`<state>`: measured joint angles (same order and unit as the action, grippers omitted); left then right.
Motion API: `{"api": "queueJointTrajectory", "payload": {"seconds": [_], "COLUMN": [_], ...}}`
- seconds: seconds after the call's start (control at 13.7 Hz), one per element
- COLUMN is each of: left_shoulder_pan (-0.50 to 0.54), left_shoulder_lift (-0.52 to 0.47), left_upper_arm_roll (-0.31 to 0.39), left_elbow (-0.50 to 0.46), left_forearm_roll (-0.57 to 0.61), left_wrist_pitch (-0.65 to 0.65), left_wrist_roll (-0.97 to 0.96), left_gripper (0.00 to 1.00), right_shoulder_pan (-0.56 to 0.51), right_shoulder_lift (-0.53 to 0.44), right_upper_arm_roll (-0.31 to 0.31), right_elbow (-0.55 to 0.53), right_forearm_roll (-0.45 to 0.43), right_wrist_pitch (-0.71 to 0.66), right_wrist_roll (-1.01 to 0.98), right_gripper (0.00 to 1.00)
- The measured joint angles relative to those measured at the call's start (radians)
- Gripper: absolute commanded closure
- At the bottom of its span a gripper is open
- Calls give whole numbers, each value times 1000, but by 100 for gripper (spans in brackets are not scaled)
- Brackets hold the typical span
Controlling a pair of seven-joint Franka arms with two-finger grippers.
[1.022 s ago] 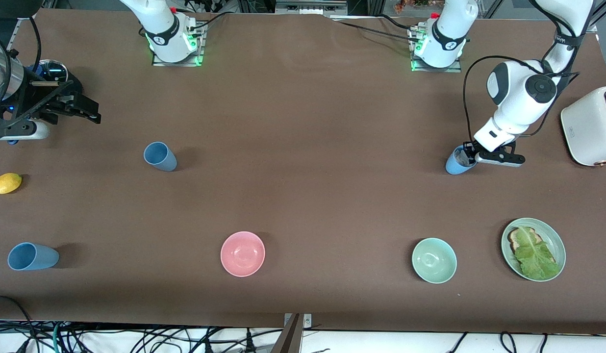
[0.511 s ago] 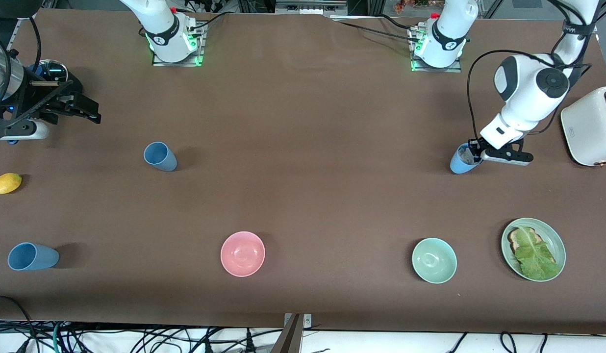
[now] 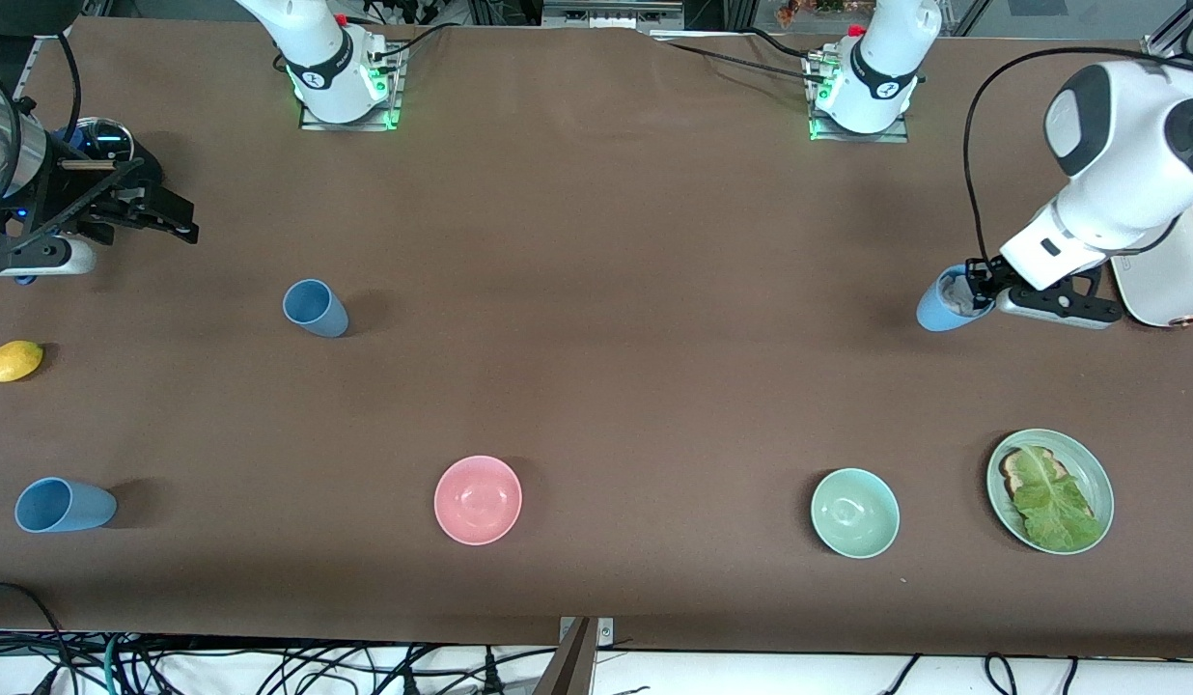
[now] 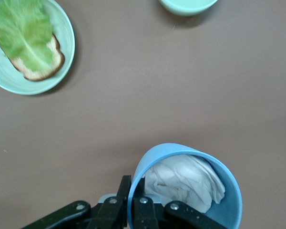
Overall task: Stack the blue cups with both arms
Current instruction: 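Lift the cup and carry it toward the table middle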
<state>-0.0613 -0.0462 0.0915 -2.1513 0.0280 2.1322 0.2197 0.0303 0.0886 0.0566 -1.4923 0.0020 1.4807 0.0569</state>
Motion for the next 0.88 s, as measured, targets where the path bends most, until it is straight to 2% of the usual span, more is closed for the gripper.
{"api": "queueJointTrajectory", "payload": {"seconds": [0.37, 0.88], "left_shoulder_pan": [-32, -74], "left_shoulder_lift": [2, 13], "left_upper_arm_roll": [-32, -215], "left_elbow": [133, 220], "left_forearm_roll": [-2, -11], "left_wrist_pitch": [-142, -241], "left_wrist_roll": [-44, -402], "left_gripper": [100, 100], "right_shoulder_pan": [0, 0], "right_shoulder_lift": [0, 0], "right_upper_arm_roll": [0, 0], "right_elbow": [0, 0], "right_forearm_roll": [0, 0], "right_wrist_pitch": [0, 0], "right_wrist_roll": [0, 0], "right_gripper": [0, 0]}}
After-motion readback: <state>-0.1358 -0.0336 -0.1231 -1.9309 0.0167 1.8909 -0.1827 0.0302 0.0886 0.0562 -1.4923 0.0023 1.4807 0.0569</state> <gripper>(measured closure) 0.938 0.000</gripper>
